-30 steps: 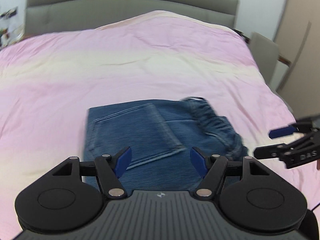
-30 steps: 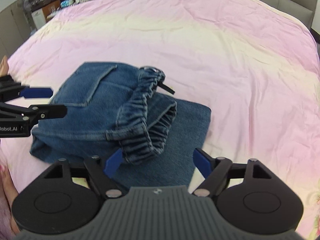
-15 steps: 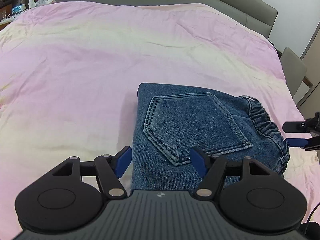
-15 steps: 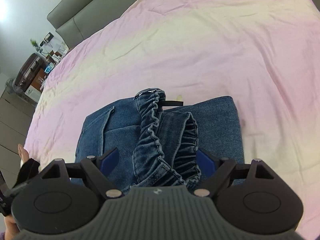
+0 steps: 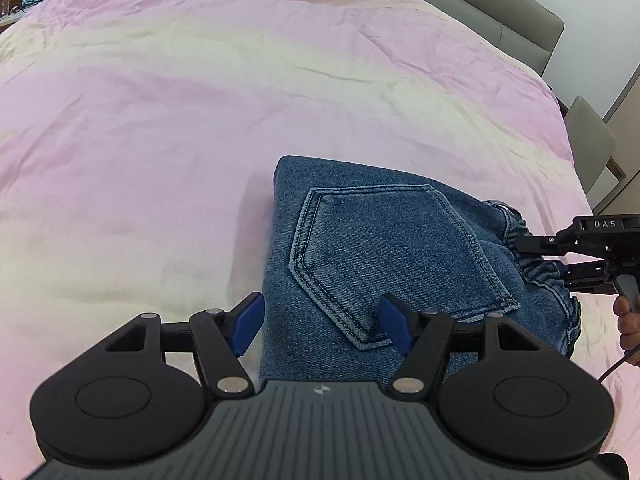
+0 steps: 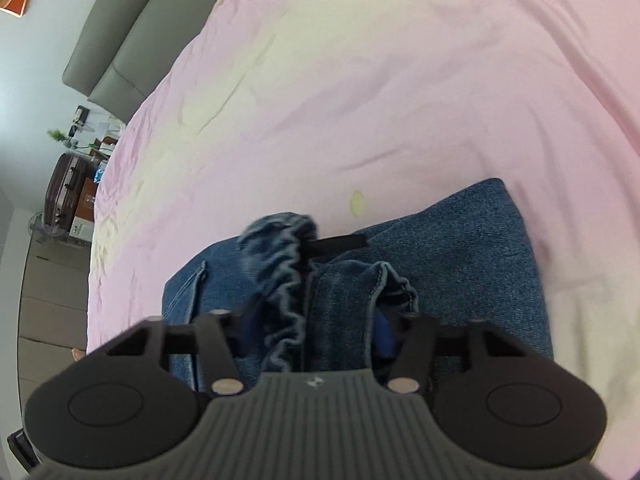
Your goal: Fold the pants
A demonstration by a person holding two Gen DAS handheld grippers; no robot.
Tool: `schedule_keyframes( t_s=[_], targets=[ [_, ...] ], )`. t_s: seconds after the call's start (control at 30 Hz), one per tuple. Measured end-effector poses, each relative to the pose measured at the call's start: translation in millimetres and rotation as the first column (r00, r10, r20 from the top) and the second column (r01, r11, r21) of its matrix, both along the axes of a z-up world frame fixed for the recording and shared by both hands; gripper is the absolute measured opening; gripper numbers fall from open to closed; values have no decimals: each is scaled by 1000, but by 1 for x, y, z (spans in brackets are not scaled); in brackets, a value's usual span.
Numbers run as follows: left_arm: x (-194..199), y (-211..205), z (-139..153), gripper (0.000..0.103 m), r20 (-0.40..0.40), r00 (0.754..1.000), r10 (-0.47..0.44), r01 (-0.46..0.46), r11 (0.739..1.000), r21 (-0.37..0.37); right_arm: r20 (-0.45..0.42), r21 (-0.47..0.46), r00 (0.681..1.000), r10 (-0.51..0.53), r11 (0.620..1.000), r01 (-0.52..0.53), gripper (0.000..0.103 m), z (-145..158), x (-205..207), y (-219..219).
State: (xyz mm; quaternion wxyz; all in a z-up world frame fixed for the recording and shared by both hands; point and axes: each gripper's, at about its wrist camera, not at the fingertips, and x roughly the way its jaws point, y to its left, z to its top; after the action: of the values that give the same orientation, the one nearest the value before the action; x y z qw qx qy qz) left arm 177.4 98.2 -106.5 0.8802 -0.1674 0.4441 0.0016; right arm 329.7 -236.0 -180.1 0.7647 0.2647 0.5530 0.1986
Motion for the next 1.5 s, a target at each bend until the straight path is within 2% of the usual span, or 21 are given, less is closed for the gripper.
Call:
schedule_keyframes(
  t_s=[0.03, 0.1, 0.17, 0.3, 0.4, 0.5, 0.57, 0.67, 0.77, 0.9, 1.03, 1.13, 1.23, 1.33, 1.43, 1.5],
  targets=[
    [0, 0, 1, 77, 1, 1000, -1, 1, 1000, 1, 31, -35, 999, 31, 999, -30, 24, 8, -2, 6],
    [-1, -1, 3, 77, 7, 1000, -1, 1, 1000, 5, 113, -100, 989, 99, 991, -88, 17, 32, -10, 16],
    [-3, -2, 5, 77, 20, 1000, 3, -3, 1000, -4, 171, -91, 978, 119, 990, -104, 10, 59, -19, 18],
    [-7, -6, 19, 74, 80, 997, -11, 14, 999, -35, 276, -54, 952, 134, 991, -124, 6, 116, -41, 13],
    [-6, -16, 31, 74, 135, 990, -49, 57, 997, -55, 333, -70, 935, 118, 992, -101, 6, 140, -57, 1],
    [-1, -24, 34, 73, 155, 985, -78, 89, 994, -68, 317, -94, 947, 45, 995, -16, 5, 130, -60, -27],
    [4, -28, 30, 66, 151, 984, -90, 100, 993, -63, 243, -94, 970, -18, 995, 42, 5, 103, -59, -48],
    [13, -31, 20, 55, 123, 988, -98, 106, 993, -59, 155, -131, 985, -69, 987, 90, 5, 55, -60, -67],
    [17, -30, 13, 54, 100, 991, -93, 99, 994, -50, 140, -146, 982, -130, 978, 150, 4, 25, -61, -80],
    [27, -29, 1, 54, 47, 994, -99, 101, 994, -35, 141, -208, 984, -108, 969, 136, 5, 7, -59, -77],
    [32, -33, -5, 53, 21, 995, -97, 97, 995, -20, 142, -279, 988, -57, 956, 96, 9, 16, -55, -62],
    [28, -30, -3, 53, 16, 996, -92, 92, 996, -17, 197, -331, 980, 2, 941, 64, 22, 39, -67, -62],
    [23, -33, 1, 53, 4, 995, -100, 100, 995, 8, 303, -374, 948, 94, 927, 27, 31, 66, -95, -49],
    [18, -35, 3, 53, -1, 994, -108, 108, 994, 33, 370, -396, 911, 182, 918, -22, 32, 79, -122, -31],
    [15, -36, 7, 53, -4, 994, -108, 108, 994, 36, 411, -465, 871, 269, 883, -53, 32, 77, -144, -14],
    [9, -34, 9, 53, -3, 994, -112, 113, 993, 40, 401, -492, 871, 284, 869, -57, 32, 69, -151, -11]
  ],
)
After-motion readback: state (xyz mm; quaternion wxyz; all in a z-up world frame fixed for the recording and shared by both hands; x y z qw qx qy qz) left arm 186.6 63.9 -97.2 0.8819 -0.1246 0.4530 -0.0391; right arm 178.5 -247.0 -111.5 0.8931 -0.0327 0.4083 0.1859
